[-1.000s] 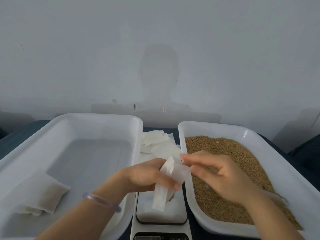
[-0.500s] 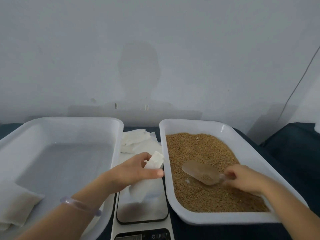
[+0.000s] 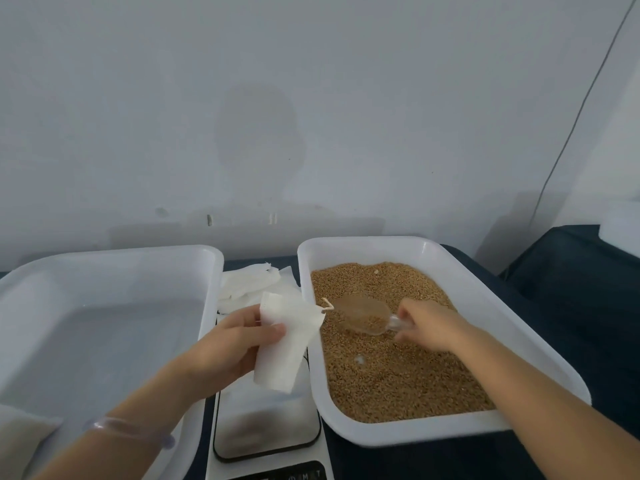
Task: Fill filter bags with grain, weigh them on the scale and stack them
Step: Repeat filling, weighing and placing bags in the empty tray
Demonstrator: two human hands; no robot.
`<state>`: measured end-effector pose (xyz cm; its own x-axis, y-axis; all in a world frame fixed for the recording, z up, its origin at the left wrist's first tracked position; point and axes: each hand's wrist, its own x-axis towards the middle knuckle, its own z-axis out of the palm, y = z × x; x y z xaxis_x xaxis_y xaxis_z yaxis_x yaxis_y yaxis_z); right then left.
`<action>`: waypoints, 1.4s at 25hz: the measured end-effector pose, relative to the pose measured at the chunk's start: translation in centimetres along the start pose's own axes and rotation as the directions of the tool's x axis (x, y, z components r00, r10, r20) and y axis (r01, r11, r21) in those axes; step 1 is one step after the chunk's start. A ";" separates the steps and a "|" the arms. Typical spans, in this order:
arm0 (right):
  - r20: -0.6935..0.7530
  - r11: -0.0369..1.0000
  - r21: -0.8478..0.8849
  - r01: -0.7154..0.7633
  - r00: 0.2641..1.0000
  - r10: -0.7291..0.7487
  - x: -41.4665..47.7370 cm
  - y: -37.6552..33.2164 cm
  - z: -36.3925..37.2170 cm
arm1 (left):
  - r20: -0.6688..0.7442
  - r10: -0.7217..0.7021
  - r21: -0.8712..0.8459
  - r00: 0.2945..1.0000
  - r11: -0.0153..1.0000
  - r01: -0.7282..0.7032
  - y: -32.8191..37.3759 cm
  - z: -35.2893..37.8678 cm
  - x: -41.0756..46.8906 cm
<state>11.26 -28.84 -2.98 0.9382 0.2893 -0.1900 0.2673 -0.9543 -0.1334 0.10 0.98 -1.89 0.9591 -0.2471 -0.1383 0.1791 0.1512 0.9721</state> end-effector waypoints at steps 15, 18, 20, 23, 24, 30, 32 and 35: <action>0.072 0.990 0.017 0.138 0.988 -0.139 -4.3 0.7 -1.0 | -0.119 0.177 0.169 0.977 0.973 -0.156 3.0 3.2 0.2; 0.093 0.988 0.037 0.153 0.983 -0.156 -4.9 0.7 -1.1 | -0.140 0.217 0.190 0.966 0.964 -0.189 3.5 5.3 0.6; 0.067 0.987 0.020 0.159 0.985 -0.160 -5.4 1.0 -1.0 | -0.176 0.247 0.190 0.953 0.958 -0.214 3.1 6.8 1.4; -0.016 0.988 -0.042 0.147 0.989 -0.148 -6.3 2.1 -0.9 | -0.209 0.287 0.360 0.935 0.911 -0.199 1.8 8.3 2.8; -0.039 0.990 -0.019 0.136 0.990 -0.137 -6.9 2.6 -0.9 | -0.191 0.311 0.452 0.931 0.870 -0.197 1.3 8.7 3.2; -0.180 0.973 0.218 0.070 0.983 -0.030 -10.3 5.2 -3.5 | -0.227 0.411 0.689 0.883 0.708 -0.152 -1.6 8.9 4.2; -0.231 0.968 0.245 0.059 0.973 -0.001 -11.1 5.7 -4.9 | -0.249 0.408 0.713 0.878 0.691 -0.118 -2.2 8.9 4.3; -0.269 0.954 0.289 0.084 0.963 -0.003 -12.0 6.0 -6.9 | -0.238 0.452 0.756 0.860 0.641 -0.128 -2.7 9.1 4.7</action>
<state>3.16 -38.51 5.23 0.9619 0.2618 0.0790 0.2700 -0.8644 -0.4242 2.11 -9.29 -3.47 0.9578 0.0833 0.2750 -0.1734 -0.5955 0.7844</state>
